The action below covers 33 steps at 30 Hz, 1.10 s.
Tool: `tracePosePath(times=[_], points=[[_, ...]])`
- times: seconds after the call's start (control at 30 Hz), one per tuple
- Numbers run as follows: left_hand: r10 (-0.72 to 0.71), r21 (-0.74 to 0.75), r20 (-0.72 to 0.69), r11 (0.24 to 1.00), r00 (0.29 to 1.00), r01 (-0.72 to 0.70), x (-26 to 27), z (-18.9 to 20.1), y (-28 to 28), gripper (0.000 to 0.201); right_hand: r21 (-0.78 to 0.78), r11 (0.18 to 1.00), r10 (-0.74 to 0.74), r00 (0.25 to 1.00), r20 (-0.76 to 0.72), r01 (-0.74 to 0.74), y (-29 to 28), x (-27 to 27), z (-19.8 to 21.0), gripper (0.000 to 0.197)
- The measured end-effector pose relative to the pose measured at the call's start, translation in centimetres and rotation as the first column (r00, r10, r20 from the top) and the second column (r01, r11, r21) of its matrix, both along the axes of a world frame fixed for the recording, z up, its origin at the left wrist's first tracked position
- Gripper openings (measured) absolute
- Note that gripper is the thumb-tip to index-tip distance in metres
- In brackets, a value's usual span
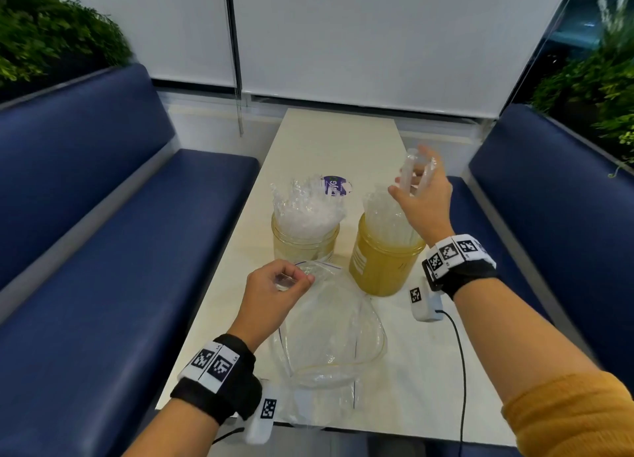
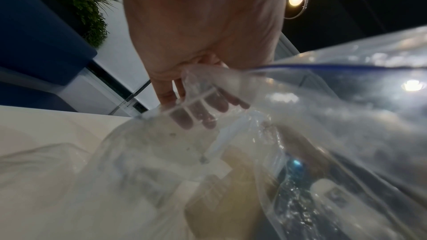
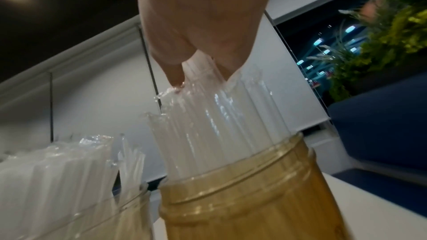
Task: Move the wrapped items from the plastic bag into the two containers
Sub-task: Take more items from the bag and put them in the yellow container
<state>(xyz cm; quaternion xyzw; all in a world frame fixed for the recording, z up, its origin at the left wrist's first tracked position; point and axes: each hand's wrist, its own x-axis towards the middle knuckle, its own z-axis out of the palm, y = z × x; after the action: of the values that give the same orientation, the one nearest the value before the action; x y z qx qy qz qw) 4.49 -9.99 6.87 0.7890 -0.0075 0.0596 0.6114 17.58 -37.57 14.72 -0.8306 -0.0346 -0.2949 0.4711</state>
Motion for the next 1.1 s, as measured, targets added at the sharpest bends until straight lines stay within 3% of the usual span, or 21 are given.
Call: tracePosePath(times=[0.07,0.1,0.2,0.27,0.43,0.6,0.67,0.73,0.8,0.83,0.9,0.97,1.03,1.1], points=[[-0.005,0.002,-0.006,1.000,1.000,0.005,0.1,0.0,-0.1,0.016,-0.032,0.999,0.004,0.994,0.109,-0.001,-0.2,0.0,0.9,0.080],[-0.006,0.003,-0.008,1.000,1.000,0.006,0.1,0.0,-0.2,0.016,-0.092,0.996,0.007,0.988,0.155,0.007,-0.2,0.0,1.4,0.079],[-0.014,0.012,-0.004,1.000,1.000,0.014,0.2,0.2,-0.5,0.015,-0.390,0.920,0.045,0.976,0.212,0.042,-0.8,0.4,1.8,0.052],[-0.019,0.014,0.000,1.000,1.000,0.019,0.3,0.4,-0.7,0.015,-0.506,0.859,0.016,0.983,0.180,0.078,-1.1,0.2,0.9,0.033],[-0.028,0.012,0.015,1.000,1.000,0.028,0.3,0.6,-1.0,0.014,-0.630,0.773,-0.083,0.997,0.007,0.069,-0.4,-2.1,-2.6,0.036],[-0.035,-0.007,0.019,0.999,0.999,0.035,0.3,0.6,-1.2,0.014,-0.554,0.822,-0.111,0.991,0.072,0.132,0.1,-1.7,-1.5,0.045],[-0.037,-0.012,0.019,0.999,0.999,0.038,0.3,0.8,-1.3,0.012,-0.625,0.779,-0.093,0.995,-0.045,0.044,0.2,-1.2,-1.0,0.054],[-0.045,-0.025,0.014,0.999,0.999,0.046,0.2,1.0,-1.3,0.010,-0.757,0.648,-0.153,0.959,-0.240,-0.086,0.2,-1.1,-1.6,0.069],[-0.061,-0.050,-0.003,0.997,0.998,0.060,0.1,1.2,-1.4,0.013,-0.800,0.587,-0.208,0.933,-0.293,-0.120,0.7,-1.5,-1.8,0.064],[-0.067,-0.060,-0.013,0.996,0.998,0.067,0.0,1.2,-1.4,0.015,-0.793,0.604,-0.180,0.955,-0.235,-0.081,1.4,-2.2,-1.3,0.061],[-0.067,-0.081,-0.022,0.995,0.997,0.065,0.0,1.1,-1.2,0.020,-0.719,0.694,-0.017,1.000,0.024,0.029,3.4,-4.2,0.8,0.049],[-0.062,-0.099,-0.033,0.993,0.998,0.059,0.0,0.9,-1.0,0.024,-0.618,0.783,0.251,0.943,0.218,-0.065,6.1,-7.2,3.0,0.025],[-0.064,-0.111,-0.027,0.992,0.998,0.061,0.0,0.8,-0.9,0.026,-0.658,0.686,0.508,0.852,0.125,-0.312,8.8,-10.3,4.1,0.013],[-0.067,-0.138,-0.005,0.988,0.998,0.066,0.0,0.8,-0.8,0.028,-0.677,0.526,0.599,0.790,-0.134,-0.514,10.8,-12.6,3.4,0.014]])
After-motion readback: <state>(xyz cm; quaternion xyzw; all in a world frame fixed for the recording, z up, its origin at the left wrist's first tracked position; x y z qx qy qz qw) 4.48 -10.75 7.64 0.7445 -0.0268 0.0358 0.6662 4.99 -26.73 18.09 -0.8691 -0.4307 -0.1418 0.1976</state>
